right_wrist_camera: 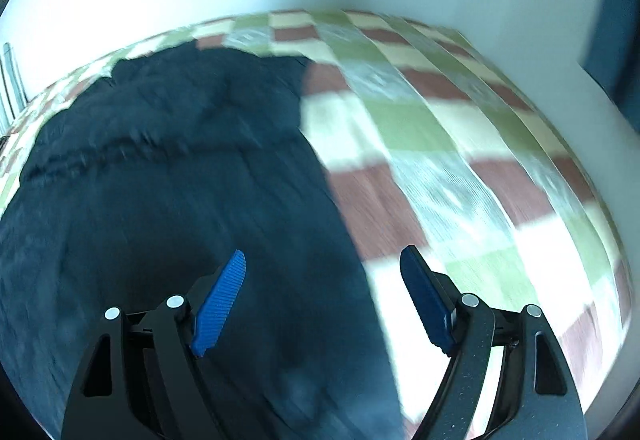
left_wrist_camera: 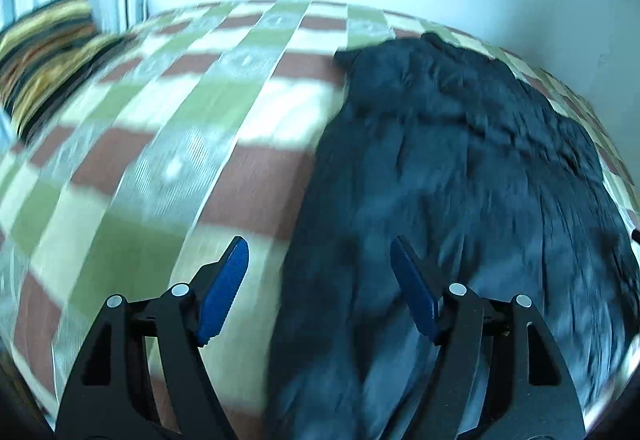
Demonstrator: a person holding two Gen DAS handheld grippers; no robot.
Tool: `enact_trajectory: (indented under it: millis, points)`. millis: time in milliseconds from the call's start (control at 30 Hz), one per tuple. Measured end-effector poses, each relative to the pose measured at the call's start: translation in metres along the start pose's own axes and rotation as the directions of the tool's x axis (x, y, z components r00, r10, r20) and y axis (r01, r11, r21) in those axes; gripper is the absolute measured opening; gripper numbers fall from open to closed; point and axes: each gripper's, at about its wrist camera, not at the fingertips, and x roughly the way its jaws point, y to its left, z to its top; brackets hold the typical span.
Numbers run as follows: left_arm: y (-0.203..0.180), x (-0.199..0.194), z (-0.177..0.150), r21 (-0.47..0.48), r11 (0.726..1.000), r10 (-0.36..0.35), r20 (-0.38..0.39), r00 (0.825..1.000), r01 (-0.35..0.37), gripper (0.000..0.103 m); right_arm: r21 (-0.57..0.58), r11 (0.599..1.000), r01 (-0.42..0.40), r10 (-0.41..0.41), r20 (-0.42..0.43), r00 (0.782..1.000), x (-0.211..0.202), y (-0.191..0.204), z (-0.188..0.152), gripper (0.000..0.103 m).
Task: Fold large clothes
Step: 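Grasp the jacket hem with both grippers and lift it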
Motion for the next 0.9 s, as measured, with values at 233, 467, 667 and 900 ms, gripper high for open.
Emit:
enact_trajectory:
  millis: [233, 467, 667, 900]
  points:
    - [0.019, -0.024, -0.059, -0.048, 0.995, -0.089, -0.037, 0.995, 0.087, 0.074, 0.045, 0.998, -0.033, 0.035, -0.048, 0.998, -0.017, -0.028, -0.064, 0.078]
    - [0.019, -0.031, -0.083, -0.074, 0.980, -0.189, -0.044, 0.981, 0.185, 0.074, 0.103, 0.983, -0.154, 0.161, -0.067, 0.985, -0.022, -0.025, -0.096, 0.077]
    - [0.017, -0.032, -0.089, -0.095, 0.965, -0.248, -0.040, 0.968, 0.244, 0.052, 0.098, 0.974, -0.207, 0.214, -0.070, 0.974, -0.030, -0.016, -0.103, 0.042]
    - [0.011, -0.035, -0.092, -0.083, 0.954, -0.293, -0.038, 0.955, 0.289, 0.017, 0.121, 0.960, -0.253, 0.261, -0.054, 0.964, -0.037, -0.015, -0.109, 0.019]
